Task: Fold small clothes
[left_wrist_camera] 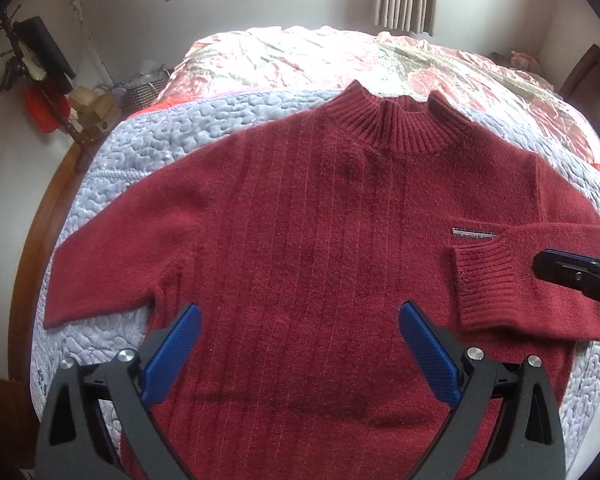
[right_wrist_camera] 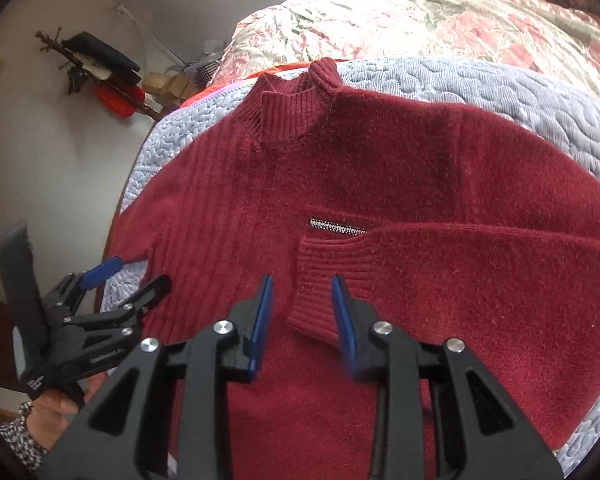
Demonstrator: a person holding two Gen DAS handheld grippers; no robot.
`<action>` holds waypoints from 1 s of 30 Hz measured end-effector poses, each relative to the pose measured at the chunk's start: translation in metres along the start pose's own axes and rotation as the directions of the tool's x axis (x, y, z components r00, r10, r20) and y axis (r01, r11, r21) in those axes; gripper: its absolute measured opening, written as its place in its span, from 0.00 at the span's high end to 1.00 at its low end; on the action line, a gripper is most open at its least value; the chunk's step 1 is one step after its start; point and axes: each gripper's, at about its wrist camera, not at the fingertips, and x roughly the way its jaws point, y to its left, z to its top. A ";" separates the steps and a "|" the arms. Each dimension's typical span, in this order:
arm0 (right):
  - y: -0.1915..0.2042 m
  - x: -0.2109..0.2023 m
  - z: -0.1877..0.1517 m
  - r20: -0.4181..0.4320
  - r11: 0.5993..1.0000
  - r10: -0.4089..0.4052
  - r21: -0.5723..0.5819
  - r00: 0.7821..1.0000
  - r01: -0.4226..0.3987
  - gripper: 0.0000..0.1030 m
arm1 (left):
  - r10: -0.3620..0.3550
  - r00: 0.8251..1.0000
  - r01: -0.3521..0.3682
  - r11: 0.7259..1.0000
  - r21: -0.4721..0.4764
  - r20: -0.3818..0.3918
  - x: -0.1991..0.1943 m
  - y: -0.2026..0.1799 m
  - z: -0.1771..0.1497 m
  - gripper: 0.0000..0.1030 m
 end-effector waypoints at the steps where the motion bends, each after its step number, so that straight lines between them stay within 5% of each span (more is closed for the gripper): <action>1: -0.004 -0.009 -0.002 0.014 1.000 0.016 0.013 1.000 -0.016 0.69 | -0.015 1.000 0.015 1.000 0.005 -0.006 0.001 -0.005 0.000 0.04; 7: -0.045 -0.071 -0.028 0.098 0.993 -0.102 0.068 0.990 0.095 0.69 | -0.160 0.983 0.160 0.987 -0.004 -0.091 0.023 -0.053 0.000 0.04; 14: -0.097 -0.108 -0.076 0.117 0.974 -0.189 0.149 0.975 0.171 0.69 | -0.188 0.967 0.196 0.980 0.026 -0.173 0.055 -0.121 0.005 0.05; 22: -0.124 -0.124 -0.106 0.126 0.961 -0.227 0.189 0.966 0.201 0.69 | -0.269 0.945 0.272 0.962 -0.010 -0.184 0.059 -0.149 0.006 0.78; 30: -0.128 -0.123 -0.105 0.134 0.956 -0.235 0.212 0.963 0.204 0.65 | -0.362 0.932 0.362 0.931 -0.037 0.017 0.003 -0.110 0.030 0.84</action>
